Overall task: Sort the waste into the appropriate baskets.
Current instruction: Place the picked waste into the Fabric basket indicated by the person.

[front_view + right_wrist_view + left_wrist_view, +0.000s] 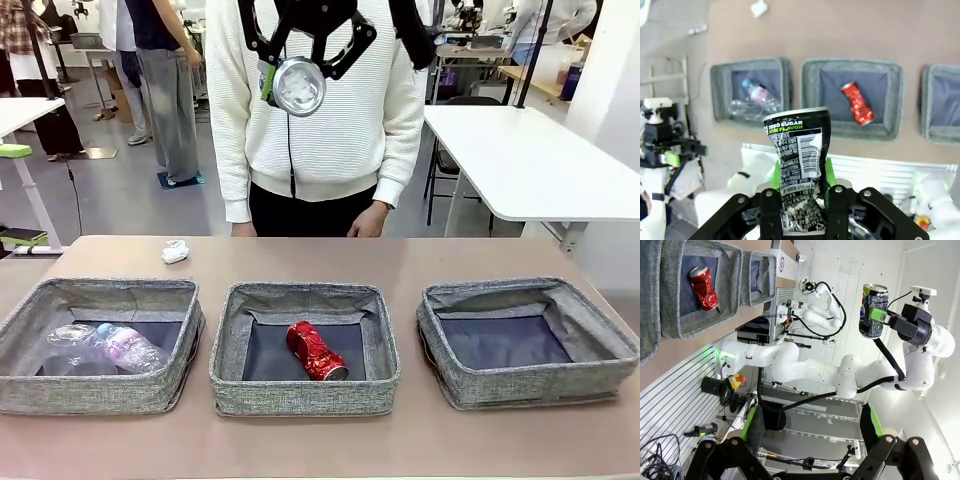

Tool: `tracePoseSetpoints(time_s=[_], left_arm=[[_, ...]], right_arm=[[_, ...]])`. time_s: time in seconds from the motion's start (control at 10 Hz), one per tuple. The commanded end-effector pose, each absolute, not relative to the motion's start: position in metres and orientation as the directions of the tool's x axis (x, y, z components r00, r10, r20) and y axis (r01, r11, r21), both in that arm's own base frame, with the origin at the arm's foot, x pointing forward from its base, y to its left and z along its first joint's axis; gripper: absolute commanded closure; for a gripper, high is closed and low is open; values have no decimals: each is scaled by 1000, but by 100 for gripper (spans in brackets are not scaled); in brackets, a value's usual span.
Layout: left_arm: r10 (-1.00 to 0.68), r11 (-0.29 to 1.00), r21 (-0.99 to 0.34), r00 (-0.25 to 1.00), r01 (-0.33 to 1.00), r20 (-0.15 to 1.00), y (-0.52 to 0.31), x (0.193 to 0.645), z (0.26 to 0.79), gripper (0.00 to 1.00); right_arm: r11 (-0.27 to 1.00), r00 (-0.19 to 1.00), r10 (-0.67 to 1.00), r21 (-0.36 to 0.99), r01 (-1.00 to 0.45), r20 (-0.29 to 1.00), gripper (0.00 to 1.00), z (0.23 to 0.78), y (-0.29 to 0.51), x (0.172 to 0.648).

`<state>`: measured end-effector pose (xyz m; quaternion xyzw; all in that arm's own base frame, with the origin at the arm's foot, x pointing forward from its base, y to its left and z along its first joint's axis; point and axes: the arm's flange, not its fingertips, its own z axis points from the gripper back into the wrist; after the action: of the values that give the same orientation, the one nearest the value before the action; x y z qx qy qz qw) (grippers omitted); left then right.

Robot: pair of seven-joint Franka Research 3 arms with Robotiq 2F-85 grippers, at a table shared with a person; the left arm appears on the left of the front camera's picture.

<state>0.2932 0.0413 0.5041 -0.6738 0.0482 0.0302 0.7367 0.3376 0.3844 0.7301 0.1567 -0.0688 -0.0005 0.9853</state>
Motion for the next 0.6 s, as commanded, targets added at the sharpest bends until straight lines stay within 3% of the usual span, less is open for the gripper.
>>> tracePoseSetpoints(time_s=[0.0,0.5], left_arm=[[-23,70,-990,992,-122,-124,41,292,509,0],[-23,70,-990,992,-122,-124,41,292,509,0]], right_arm=[[947,993,-31,321,-8,117,65,728,382,335],[947,993,-31,321,-8,117,65,728,382,335]])
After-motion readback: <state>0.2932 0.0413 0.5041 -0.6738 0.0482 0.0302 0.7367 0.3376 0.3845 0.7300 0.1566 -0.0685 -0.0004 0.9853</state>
